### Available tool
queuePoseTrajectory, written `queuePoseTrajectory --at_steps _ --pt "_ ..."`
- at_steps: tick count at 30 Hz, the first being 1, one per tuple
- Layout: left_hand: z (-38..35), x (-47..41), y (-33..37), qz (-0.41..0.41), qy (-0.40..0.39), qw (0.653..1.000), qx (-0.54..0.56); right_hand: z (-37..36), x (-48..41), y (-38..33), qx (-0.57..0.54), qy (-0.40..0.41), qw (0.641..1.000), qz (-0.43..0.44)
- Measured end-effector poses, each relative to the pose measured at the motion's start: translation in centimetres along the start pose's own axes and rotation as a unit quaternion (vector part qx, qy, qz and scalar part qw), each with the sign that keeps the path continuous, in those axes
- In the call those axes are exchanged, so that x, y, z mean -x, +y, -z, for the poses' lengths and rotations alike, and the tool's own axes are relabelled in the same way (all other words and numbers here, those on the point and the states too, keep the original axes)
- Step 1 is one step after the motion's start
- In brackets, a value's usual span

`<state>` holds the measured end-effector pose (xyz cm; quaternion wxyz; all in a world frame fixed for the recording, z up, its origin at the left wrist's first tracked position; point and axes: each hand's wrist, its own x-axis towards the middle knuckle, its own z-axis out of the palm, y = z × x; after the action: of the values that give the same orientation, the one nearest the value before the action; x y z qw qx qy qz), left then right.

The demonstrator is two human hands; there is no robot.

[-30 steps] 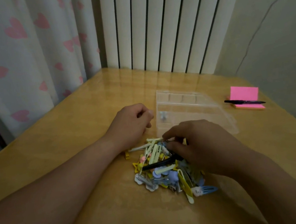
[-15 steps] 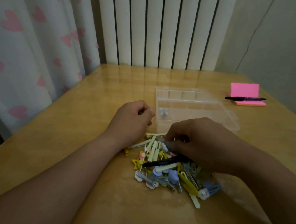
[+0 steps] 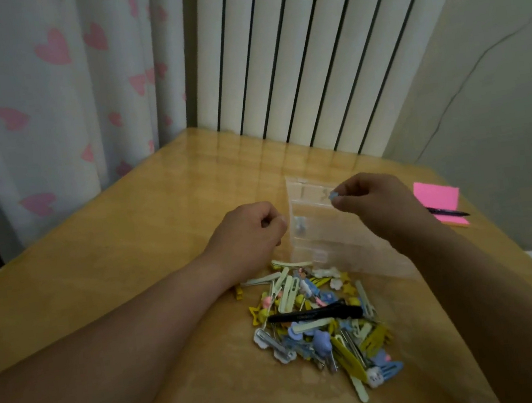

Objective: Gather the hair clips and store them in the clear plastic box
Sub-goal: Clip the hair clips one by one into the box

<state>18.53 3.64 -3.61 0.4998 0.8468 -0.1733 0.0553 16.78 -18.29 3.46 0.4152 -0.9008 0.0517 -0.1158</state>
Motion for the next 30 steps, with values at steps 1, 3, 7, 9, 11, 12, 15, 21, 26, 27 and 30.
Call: queuePoseTrajectory --at_steps 1,3,7,9,11,12,15,21,26,27,30 --pt "0.0 0.0 0.0 0.002 0.0 1.0 0.001 -0.4 -0.8 -0.2 0.023 -0.011 1.0 -0.005" --pt "0.0 0.0 0.0 0.005 -0.001 1.0 0.001 -1.2 -2.3 -0.4 0.078 -0.042 0.996 -0.015" --pt "0.1 0.0 0.0 0.005 -0.002 1.0 -0.001 -3.0 -4.7 -0.6 0.161 -0.083 0.982 -0.055" --pt "0.1 0.0 0.0 0.004 -0.002 1.0 0.0 -3.6 -5.1 -0.7 0.17 -0.086 0.98 -0.065" --pt "0.1 0.0 -0.1 0.002 -0.003 1.0 -0.001 -3.9 -5.0 -0.5 0.163 -0.083 0.981 -0.064" --pt "0.1 0.0 -0.1 0.0 -0.004 1.0 -0.002 -3.9 -4.9 -0.2 0.157 -0.077 0.983 -0.06" --pt "0.0 -0.1 -0.3 -0.001 -0.006 1.0 -0.003 -3.4 -3.8 0.9 0.137 -0.016 0.99 -0.013" --pt "-0.1 -0.2 -0.3 -0.002 -0.002 1.0 -0.009 -0.3 3.7 0.6 0.045 0.069 0.988 0.133" --pt "0.0 -0.1 -0.3 -0.003 0.007 1.0 -0.011 0.0 7.4 -0.3 0.079 -0.101 0.981 0.143" --pt "-0.1 -0.1 -0.4 -0.004 0.009 1.0 -0.008 -0.3 7.6 -0.2 0.12 -0.121 0.974 0.148" --pt "-0.1 -0.2 -0.7 -0.008 0.014 1.0 -0.009 -1.3 7.8 0.2 0.254 -0.157 0.937 0.182"
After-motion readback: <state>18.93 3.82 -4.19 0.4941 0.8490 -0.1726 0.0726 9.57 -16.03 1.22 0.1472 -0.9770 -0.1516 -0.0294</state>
